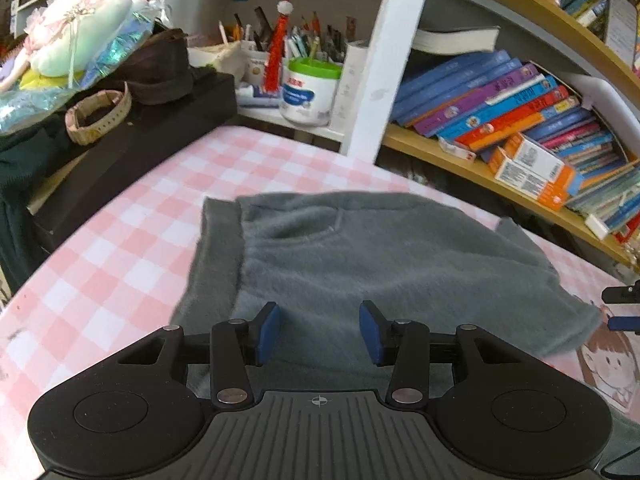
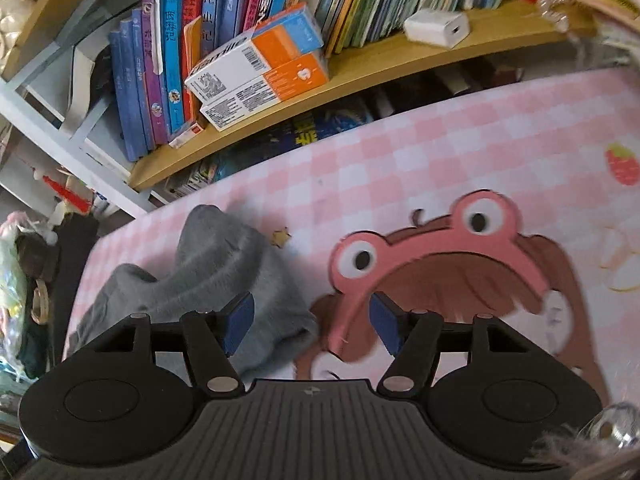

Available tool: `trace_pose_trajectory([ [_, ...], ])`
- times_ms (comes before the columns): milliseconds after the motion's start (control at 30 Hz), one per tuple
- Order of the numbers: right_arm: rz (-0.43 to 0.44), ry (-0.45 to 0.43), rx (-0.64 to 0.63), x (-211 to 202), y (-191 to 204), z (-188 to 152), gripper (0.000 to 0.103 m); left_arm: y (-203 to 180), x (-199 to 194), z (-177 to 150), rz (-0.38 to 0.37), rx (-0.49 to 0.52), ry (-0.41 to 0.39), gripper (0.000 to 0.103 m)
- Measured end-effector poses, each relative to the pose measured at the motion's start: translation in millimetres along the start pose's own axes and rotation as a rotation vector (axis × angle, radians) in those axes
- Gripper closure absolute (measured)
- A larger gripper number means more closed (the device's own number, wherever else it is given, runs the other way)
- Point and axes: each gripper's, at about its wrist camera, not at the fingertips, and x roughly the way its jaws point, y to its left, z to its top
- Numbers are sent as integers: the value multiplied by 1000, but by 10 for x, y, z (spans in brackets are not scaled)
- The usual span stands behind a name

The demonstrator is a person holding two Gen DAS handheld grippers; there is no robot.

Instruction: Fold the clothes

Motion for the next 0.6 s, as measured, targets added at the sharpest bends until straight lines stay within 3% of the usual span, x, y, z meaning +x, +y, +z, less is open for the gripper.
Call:
trace_pose_trajectory([
  [167,42,36,16,201,103,-5,41,35,120,57,3,5,-3,60],
  [367,19,42,6,318,203,-83,42,4,313,45,14,41,60,62],
  [467,11,41,-33,339,239,-157,53,-11,322,60,16,57,67,62],
  [533,17,52,-34,351,241,-178,68,-8,324,65,15,55,67,62],
  [567,22,59,-33,358,240,-186,81,-13,324,66,17,59,68,62],
  [600,27,65,-32,365,240,-195,83,-22,323,66,19,65,68,62],
])
